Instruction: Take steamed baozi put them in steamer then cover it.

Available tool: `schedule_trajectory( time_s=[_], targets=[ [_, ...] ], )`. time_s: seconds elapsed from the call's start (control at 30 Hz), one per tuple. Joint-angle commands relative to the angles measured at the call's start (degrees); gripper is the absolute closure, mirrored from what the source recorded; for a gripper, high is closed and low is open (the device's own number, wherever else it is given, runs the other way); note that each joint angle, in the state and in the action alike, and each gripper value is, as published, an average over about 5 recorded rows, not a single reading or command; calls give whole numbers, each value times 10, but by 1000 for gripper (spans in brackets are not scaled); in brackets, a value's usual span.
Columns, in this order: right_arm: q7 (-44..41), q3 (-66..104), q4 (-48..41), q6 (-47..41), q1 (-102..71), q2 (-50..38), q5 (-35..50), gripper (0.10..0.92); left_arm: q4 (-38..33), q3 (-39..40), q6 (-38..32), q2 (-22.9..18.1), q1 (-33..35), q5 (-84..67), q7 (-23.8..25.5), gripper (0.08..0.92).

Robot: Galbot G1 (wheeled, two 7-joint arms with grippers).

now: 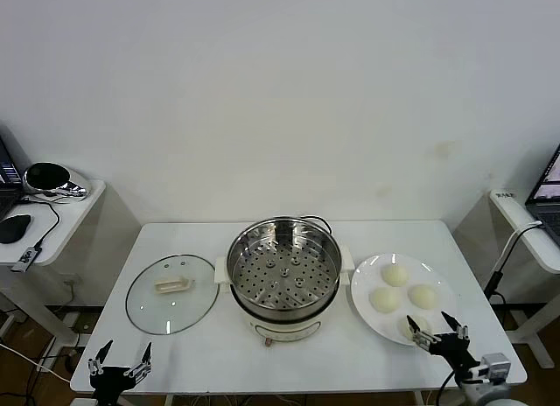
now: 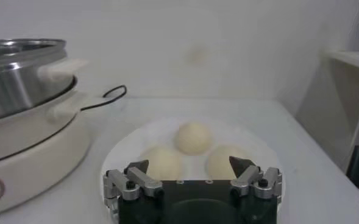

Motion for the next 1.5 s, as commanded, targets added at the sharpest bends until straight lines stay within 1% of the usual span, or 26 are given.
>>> schedule_trajectory(
  time_s=[0.03, 0.17, 0.3, 0.43, 0.57, 0.67, 0.8, 0.87, 0.97, 1.1, 1.23, 1.33, 1.5],
  targets=[
    [14, 4, -1, -6, 4, 2, 6, 203, -1, 0, 0, -1, 1, -1, 2, 177],
    [-7, 26, 11, -25, 44, -24, -49, 203, -5, -1, 1, -3, 0, 0, 0, 177],
    [-57, 29, 15, -77, 112, -92, -124, 203, -8, 0, 1, -3, 0, 6, -1, 177],
    [-164, 7, 6, -155, 193, -166, -194, 203, -16, 1, 1, -4, 0, 11, -1, 177],
    [-294, -27, -17, -184, 267, -232, -284, 203, -22, 4, 2, -5, 2, 14, -1, 177],
    [-412, -66, -47, -168, 325, -276, -357, 203, -27, 3, 1, -7, 4, 14, 0, 177],
    [-544, -156, -95, -106, 426, -315, -458, 203, -36, 3, 1, -15, 6, 14, 2, 177],
    [-608, -205, -116, -77, 486, -324, -495, 203, -40, 4, 1, -19, 9, 15, 2, 177],
    [-682, -297, -144, -54, 572, -332, -524, 203, -43, 4, 1, -23, 15, 16, 3, 177],
    [-709, -467, -200, -40, 703, -332, -538, 203, -44, 3, 0, -28, 16, 17, 3, 177],
    [-715, -577, -291, -18, 795, -286, -555, 203, -46, 2, 0, -33, 14, 16, 2, 177],
    [-713, -605, -359, 14, 818, -242, -567, 203, -47, 0, 1, -36, 13, 14, 3, 177],
    [-704, -586, -435, 96, 807, -170, -584, 203, -43, -7, 2, -37, 10, 9, 3, 177]
  ],
)
